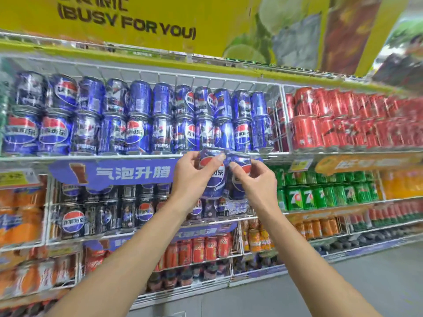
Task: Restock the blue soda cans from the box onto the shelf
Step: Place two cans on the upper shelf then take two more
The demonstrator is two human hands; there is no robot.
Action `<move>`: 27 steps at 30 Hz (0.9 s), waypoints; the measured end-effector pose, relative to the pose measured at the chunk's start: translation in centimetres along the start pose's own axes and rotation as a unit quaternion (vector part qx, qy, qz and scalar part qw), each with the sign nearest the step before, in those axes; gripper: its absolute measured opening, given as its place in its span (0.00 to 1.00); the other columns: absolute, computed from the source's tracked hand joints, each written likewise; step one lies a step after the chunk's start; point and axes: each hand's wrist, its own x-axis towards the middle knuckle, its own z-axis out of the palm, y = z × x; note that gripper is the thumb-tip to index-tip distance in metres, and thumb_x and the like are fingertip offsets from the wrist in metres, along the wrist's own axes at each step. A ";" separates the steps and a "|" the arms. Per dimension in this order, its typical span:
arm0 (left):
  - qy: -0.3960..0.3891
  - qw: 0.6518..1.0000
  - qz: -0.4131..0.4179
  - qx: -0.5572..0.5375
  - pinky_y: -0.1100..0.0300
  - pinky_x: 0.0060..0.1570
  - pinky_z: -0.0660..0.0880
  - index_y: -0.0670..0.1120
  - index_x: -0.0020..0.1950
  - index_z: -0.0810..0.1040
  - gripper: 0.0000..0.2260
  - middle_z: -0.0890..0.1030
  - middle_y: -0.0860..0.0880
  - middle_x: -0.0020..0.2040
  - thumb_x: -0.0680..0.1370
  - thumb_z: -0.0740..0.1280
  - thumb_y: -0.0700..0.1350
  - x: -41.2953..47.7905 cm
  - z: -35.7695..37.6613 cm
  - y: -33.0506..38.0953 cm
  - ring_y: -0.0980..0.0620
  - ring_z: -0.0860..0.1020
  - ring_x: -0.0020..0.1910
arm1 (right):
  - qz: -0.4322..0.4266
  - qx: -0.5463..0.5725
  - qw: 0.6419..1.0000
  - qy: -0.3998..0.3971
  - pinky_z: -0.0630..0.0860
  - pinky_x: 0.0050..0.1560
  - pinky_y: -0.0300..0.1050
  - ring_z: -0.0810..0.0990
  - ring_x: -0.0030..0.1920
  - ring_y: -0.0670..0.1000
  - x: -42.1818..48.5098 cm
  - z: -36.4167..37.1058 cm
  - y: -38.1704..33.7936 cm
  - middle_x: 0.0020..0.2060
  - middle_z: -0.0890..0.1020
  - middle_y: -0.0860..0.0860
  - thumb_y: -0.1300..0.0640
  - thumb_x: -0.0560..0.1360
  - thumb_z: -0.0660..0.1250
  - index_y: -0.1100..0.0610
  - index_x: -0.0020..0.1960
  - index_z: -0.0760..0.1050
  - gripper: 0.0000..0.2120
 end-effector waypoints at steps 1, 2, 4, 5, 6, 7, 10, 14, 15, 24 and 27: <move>0.000 1.000 0.004 -0.002 0.37 0.55 0.80 0.48 0.49 0.82 0.27 0.87 0.46 0.46 0.65 0.76 0.69 0.8 0.3 0.3 0.44 0.86 0.47 | 0.001 -0.011 1.000 0.003 0.73 0.45 0.43 0.76 0.36 0.43 0.8 0.0 -0.3 0.34 0.81 0.44 0.37 0.69 0.78 0.59 0.51 0.81 0.26; -0.002 1.000 0.010 -0.008 0.37 0.55 0.80 0.47 0.48 0.82 0.27 0.87 0.45 0.46 0.65 0.75 0.70 1.6 0.7 0.7 0.45 0.86 0.47 | 0.002 -0.024 1.000 0.012 0.75 0.46 0.45 0.78 0.37 0.44 1.6 0.1 -0.7 0.36 0.82 0.44 0.37 0.69 0.78 0.57 0.52 0.80 0.25; -0.007 1.000 0.019 -0.019 0.39 0.53 0.80 0.46 0.44 0.82 0.23 0.85 0.43 0.42 0.69 0.75 0.67 3.4 1.7 1.6 0.46 0.84 0.43 | 0.006 -0.051 0.998 0.033 0.80 0.52 0.50 0.82 0.44 0.47 3.5 0.1 -1.4 0.42 0.85 0.46 0.34 0.68 0.78 0.56 0.56 0.81 0.29; -0.008 0.999 0.022 -0.021 0.44 0.50 0.80 0.48 0.40 0.81 0.19 0.84 0.46 0.39 0.71 0.75 0.64 4.4 2.1 2.1 0.48 0.83 0.40 | 0.006 -0.056 0.998 0.041 0.81 0.55 0.51 0.84 0.47 0.48 4.5 0.1 -1.8 0.45 0.86 0.47 0.33 0.67 0.77 0.55 0.59 0.81 0.31; -0.009 0.999 0.026 -0.024 0.48 0.48 0.79 0.49 0.38 0.79 0.17 0.83 0.49 0.37 0.72 0.76 0.61 5.3 2.6 2.5 0.51 0.81 0.38 | 0.004 -0.058 0.997 0.046 0.81 0.58 0.53 0.84 0.50 0.49 5.5 0.0 -2.2 0.47 0.86 0.48 0.32 0.67 0.77 0.54 0.61 0.81 0.33; -0.010 0.999 0.028 -0.029 0.48 0.45 0.77 0.50 0.36 0.79 0.17 0.82 0.51 0.35 0.73 0.76 0.61 6.3 3.0 2.7 0.51 0.79 0.37 | 0.002 -0.059 0.997 0.044 0.80 0.59 0.54 0.84 0.52 0.50 6.5 -0.1 -2.7 0.49 0.85 0.48 0.32 0.66 0.77 0.53 0.63 0.79 0.35; -0.001 0.999 0.022 -0.034 0.38 0.48 0.80 0.41 0.41 0.80 0.27 0.84 0.41 0.38 0.69 0.76 0.66 9.1 4.2 3.2 0.45 0.82 0.38 | -0.004 -0.084 0.996 0.031 0.79 0.63 0.54 0.83 0.54 0.51 9.4 -0.3 -3.7 0.52 0.84 0.49 0.31 0.66 0.77 0.54 0.67 0.78 0.38; 0.029 0.999 0.027 0.003 0.36 0.49 0.80 0.36 0.45 0.80 0.37 0.83 0.32 0.47 0.66 0.74 0.72 11.9 5.4 3.5 0.40 0.82 0.38 | -0.018 -0.117 0.992 0.037 0.78 0.63 0.52 0.83 0.56 0.53 12.5 -0.2 -4.4 0.50 0.84 0.48 0.30 0.67 0.76 0.55 0.66 0.79 0.37; 0.033 0.999 0.024 0.009 0.36 0.49 0.80 0.36 0.46 0.80 0.39 0.83 0.32 0.47 0.65 0.74 0.74 12.4 5.6 3.4 0.35 0.84 0.40 | -0.021 -0.130 0.991 0.040 0.77 0.62 0.51 0.83 0.57 0.53 13.1 0.0 -4.5 0.51 0.85 0.49 0.30 0.67 0.76 0.55 0.65 0.79 0.37; 0.157 0.983 0.008 0.092 0.51 0.51 0.78 0.54 0.35 0.72 0.18 0.77 0.55 0.36 0.70 0.77 0.61 14.0 6.7 2.1 0.55 0.76 0.36 | -0.051 -0.277 0.957 0.068 0.76 0.45 0.49 0.85 0.50 0.60 15.0 1.9 -4.9 0.46 0.86 0.56 0.30 0.70 0.71 0.58 0.61 0.79 0.34; 0.176 0.975 0.033 0.130 0.51 0.40 0.75 0.42 0.35 0.77 0.25 0.76 0.47 0.32 0.69 0.76 0.64 14.1 7.0 1.8 0.49 0.72 0.32 | -0.061 -0.303 0.949 0.063 0.75 0.47 0.51 0.84 0.52 0.63 14.8 2.0 -4.7 0.47 0.85 0.57 0.32 0.73 0.70 0.58 0.64 0.76 0.33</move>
